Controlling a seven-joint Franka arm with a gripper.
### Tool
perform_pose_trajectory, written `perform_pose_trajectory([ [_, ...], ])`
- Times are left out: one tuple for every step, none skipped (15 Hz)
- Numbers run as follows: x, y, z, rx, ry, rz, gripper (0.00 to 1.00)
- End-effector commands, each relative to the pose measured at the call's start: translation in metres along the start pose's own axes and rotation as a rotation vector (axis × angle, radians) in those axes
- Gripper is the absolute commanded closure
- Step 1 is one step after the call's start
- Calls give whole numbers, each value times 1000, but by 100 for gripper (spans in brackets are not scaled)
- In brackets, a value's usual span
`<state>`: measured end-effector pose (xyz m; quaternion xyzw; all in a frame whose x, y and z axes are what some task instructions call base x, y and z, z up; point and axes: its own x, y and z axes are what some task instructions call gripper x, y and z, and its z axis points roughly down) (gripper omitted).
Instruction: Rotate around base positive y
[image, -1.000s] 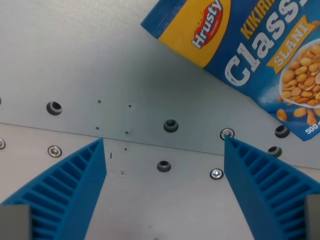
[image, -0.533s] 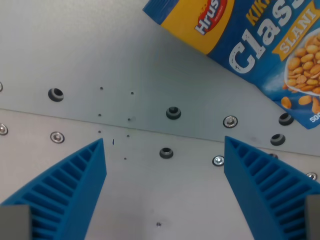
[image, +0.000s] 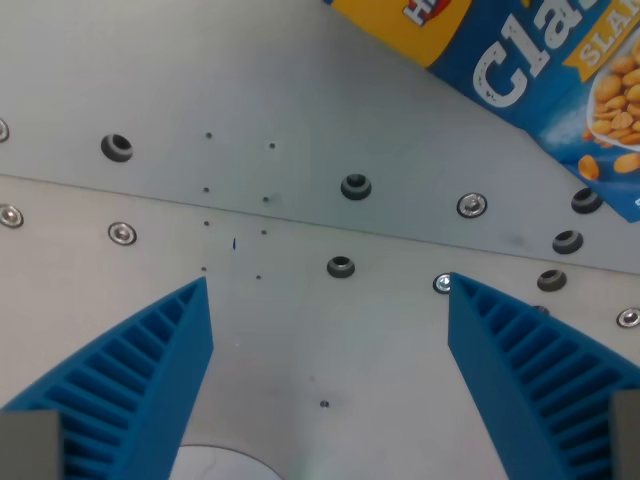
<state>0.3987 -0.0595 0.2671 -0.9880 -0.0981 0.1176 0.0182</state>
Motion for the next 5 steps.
perform_pose_trajectory([
  [6, 1, -7, 32, -240, 6, 0],
  [6, 1, -7, 35, -253, 6, 0],
  [6, 1, -7, 38, -266, 6, 0],
  [6, 1, -7, 40, -279, 6, 0],
  [6, 1, -7, 43, -292, 7, 0],
])
